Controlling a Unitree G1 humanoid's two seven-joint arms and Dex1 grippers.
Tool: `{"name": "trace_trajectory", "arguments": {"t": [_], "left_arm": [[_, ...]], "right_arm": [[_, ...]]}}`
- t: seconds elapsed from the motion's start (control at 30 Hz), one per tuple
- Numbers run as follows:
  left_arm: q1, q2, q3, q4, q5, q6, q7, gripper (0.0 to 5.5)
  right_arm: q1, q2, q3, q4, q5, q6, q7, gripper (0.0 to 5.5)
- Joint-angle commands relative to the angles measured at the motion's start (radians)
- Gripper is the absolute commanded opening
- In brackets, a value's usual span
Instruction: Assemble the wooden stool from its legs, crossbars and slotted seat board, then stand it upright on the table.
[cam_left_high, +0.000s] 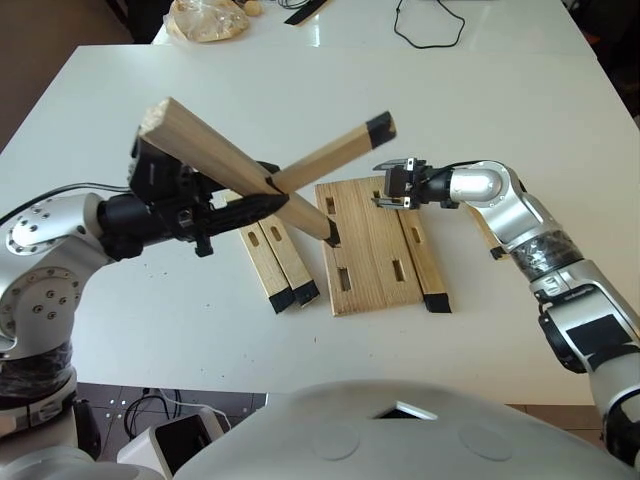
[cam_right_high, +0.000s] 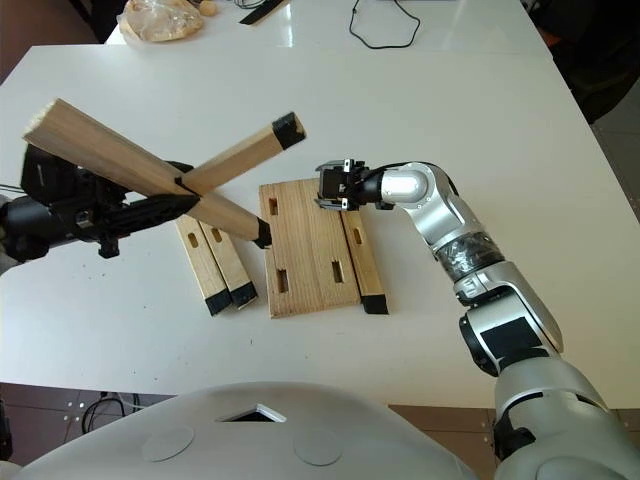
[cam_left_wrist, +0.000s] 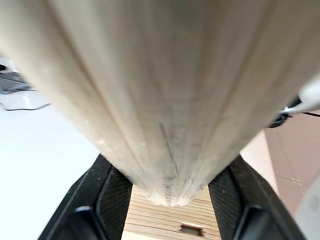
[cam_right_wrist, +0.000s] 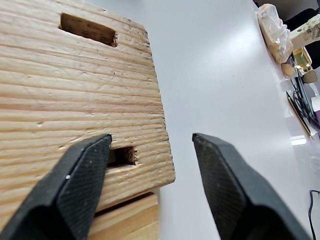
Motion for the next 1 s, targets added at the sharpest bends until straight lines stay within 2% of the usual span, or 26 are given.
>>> {"name": "trace_trajectory", "arguments": {"t": [0.03,0.2,0.43,1.0], "left_arm": [[-0.050,0.006,-0.091,-0.032,0.028,-0.001,-0.033,2.04],[-0.064,0.059,-0.112,-0.015,0.068,-0.007,-0.110,2.04],[-0.066,0.028,-0.145,-0.006,0.115,-0.032,-0.104,2.04],[-0.106,0.002,-0.275,0.027,0.282,-0.123,-0.137,2.04]], "right_arm": [[0.066,-0.036,0.009,0.054,-0.056,0.035,0.011,2.99],[0.059,-0.036,-0.063,0.011,-0.004,0.056,0.005,2.99],[0.099,-0.066,-0.129,-0.114,0.030,0.101,0.026,2.99],[0.133,-0.063,-0.168,-0.226,0.035,0.170,0.046,2.99]]}}
